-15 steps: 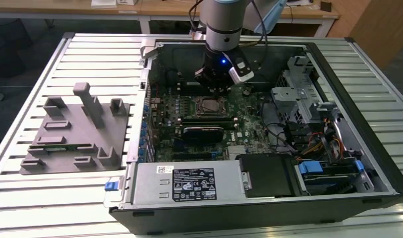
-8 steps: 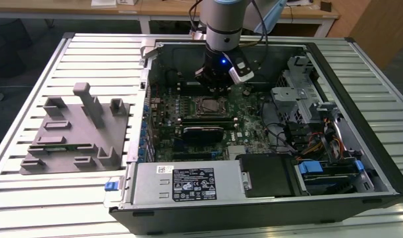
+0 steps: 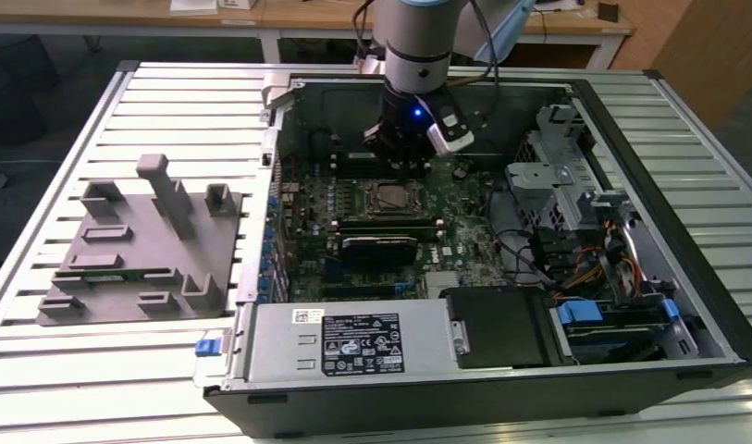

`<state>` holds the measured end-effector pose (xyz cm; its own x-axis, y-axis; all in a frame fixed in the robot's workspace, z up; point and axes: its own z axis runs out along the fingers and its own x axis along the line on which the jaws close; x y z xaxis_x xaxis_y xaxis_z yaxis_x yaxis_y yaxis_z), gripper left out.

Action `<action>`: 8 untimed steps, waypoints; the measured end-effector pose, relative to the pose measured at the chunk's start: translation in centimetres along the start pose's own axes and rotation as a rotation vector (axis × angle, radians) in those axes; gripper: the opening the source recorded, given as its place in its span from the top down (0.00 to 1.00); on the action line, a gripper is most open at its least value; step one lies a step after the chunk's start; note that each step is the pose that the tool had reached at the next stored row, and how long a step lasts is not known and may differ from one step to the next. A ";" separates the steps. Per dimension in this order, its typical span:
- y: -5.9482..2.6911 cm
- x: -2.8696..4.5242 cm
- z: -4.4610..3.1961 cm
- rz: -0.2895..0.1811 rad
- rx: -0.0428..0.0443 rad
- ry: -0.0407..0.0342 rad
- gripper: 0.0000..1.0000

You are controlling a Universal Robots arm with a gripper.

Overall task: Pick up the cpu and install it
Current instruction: 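Install the first cpu locking lever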

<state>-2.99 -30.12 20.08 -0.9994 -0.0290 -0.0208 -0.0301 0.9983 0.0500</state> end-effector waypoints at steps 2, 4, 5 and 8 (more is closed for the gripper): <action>0.02 -0.01 -0.48 0.000 0.0001 0.0000 0.89; 0.04 -0.02 -0.70 0.000 0.0001 0.0000 0.89; 0.03 -0.02 -0.70 0.000 0.0000 -0.0001 0.89; -0.03 -0.02 -0.70 0.000 0.0001 0.0000 0.89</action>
<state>-2.99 -30.19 20.78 -0.9994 -0.0287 -0.0208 -0.0297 0.9983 0.0500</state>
